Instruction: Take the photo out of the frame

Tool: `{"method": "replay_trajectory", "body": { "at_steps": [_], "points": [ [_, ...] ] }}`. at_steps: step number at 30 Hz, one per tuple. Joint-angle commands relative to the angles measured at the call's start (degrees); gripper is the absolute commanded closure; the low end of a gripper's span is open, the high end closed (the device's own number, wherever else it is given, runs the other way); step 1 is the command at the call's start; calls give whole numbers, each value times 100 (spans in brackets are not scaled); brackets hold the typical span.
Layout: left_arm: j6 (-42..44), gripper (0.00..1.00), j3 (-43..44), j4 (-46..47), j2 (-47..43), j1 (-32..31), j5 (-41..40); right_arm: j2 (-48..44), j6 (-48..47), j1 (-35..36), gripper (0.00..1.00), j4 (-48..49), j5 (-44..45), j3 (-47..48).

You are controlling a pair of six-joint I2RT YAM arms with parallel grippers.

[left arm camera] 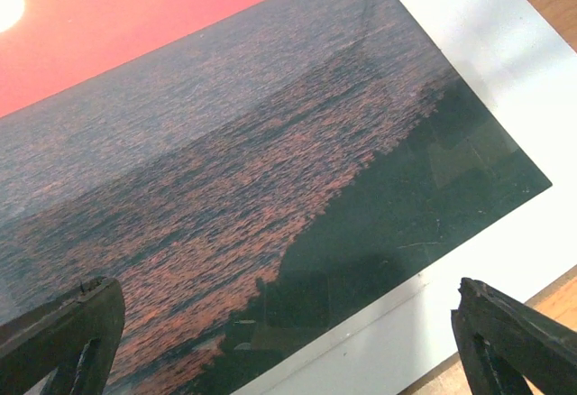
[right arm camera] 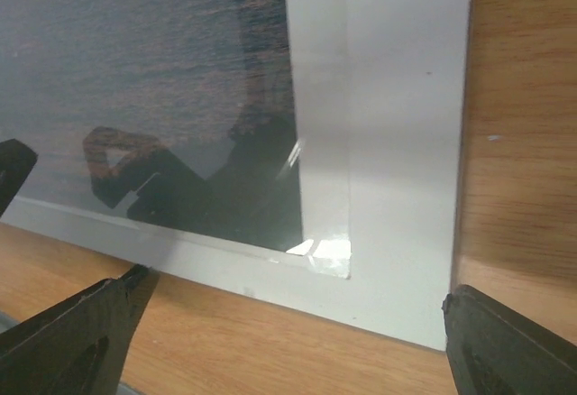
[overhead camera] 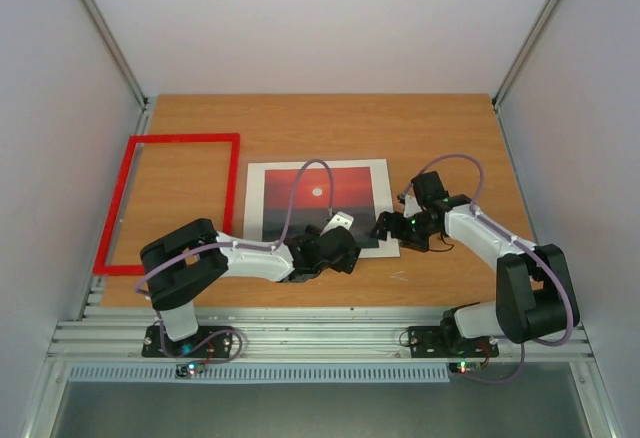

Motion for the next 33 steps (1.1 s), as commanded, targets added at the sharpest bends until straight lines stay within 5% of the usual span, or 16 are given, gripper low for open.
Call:
{"method": "replay_trajectory", "body": {
  "at_steps": [1, 9, 33],
  "points": [
    [-99, 1, -114, 228, -162, 47, -73, 132, -92, 30, 5, -168, 589, 128],
    [-433, 1, -528, -152, -773, 505, 143, 281, -180, 39, 9, -265, 554, 193],
    [-578, 0, -73, -597, 72, 560, 405, 543, -241, 256, 13, -233, 45, 438]
  ]
}}
